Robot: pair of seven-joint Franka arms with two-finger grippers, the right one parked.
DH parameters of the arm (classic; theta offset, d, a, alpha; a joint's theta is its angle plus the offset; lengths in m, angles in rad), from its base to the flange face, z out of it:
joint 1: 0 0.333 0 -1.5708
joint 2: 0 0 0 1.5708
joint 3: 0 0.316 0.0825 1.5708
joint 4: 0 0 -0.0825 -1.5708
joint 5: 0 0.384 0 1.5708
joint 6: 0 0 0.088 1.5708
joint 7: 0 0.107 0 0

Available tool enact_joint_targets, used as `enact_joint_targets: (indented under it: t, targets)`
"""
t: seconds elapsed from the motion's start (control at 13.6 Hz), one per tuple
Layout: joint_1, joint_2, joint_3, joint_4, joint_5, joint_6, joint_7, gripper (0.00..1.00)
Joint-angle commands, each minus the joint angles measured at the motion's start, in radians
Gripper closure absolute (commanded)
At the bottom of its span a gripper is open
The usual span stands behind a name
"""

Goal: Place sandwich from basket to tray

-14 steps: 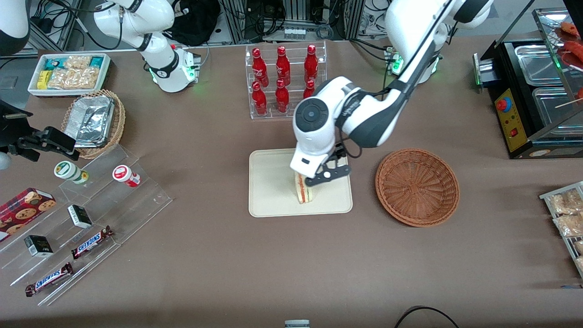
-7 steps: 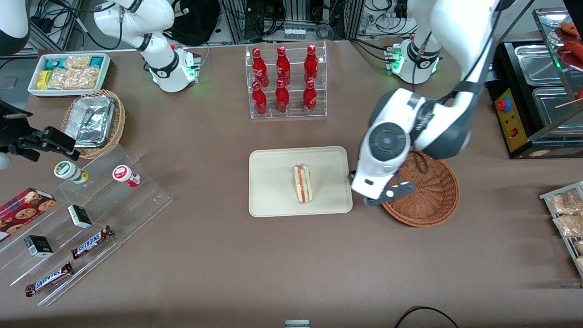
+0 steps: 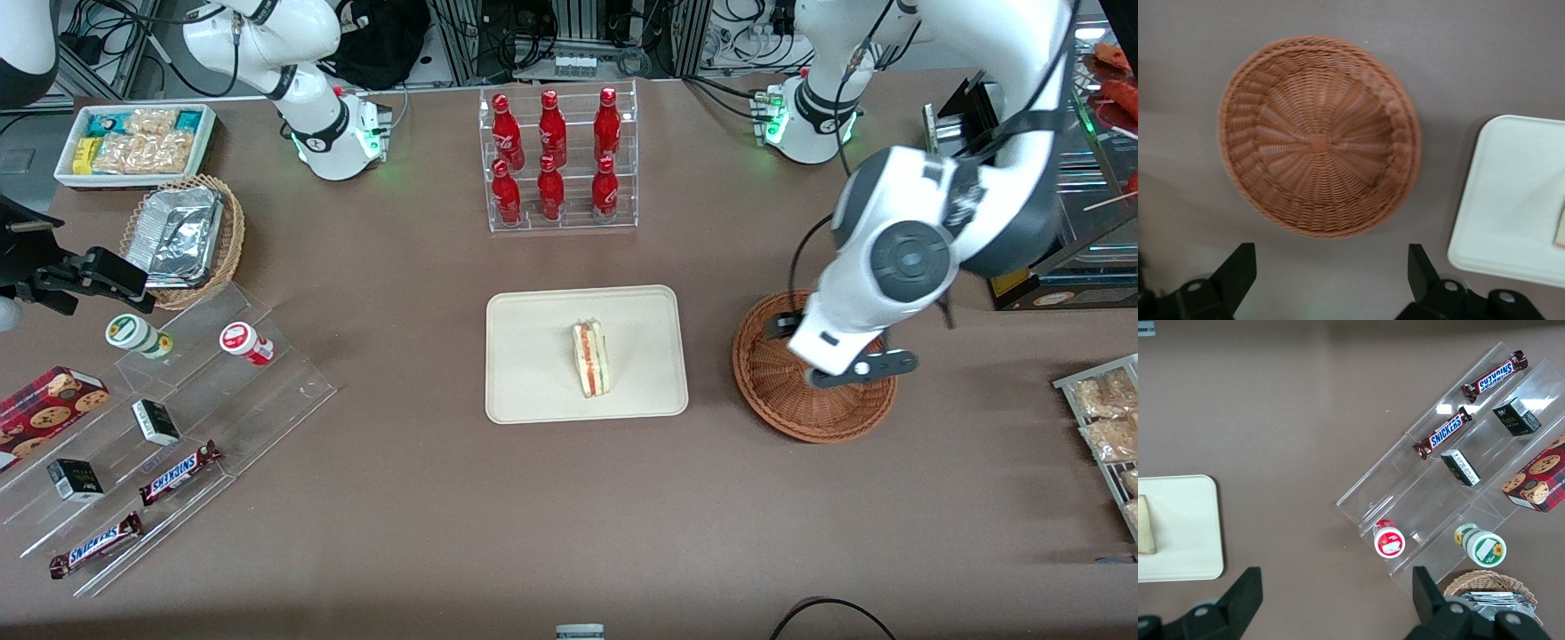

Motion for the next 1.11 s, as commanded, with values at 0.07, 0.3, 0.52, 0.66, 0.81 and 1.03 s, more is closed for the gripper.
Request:
enact_joint_targets:
  t: [0.07, 0.3, 0.52, 0.66, 0.81, 1.03]
  targets:
    - [0.092, -0.148, -0.011, -0.066, -0.051, -0.095, 0.206, 0.0]
    - [0.158, -0.239, -0.007, -0.077, -0.051, -0.169, 0.355, 0.0]
    - [0.187, -0.293, 0.0, -0.072, -0.051, -0.219, 0.424, 0.0]
    - [0.187, -0.314, 0.035, -0.059, -0.051, -0.23, 0.426, 0.0]
    - [0.187, -0.323, 0.046, -0.037, -0.05, -0.242, 0.429, 0.0]
    - [0.187, -0.331, 0.081, -0.013, -0.053, -0.249, 0.428, 0.0]
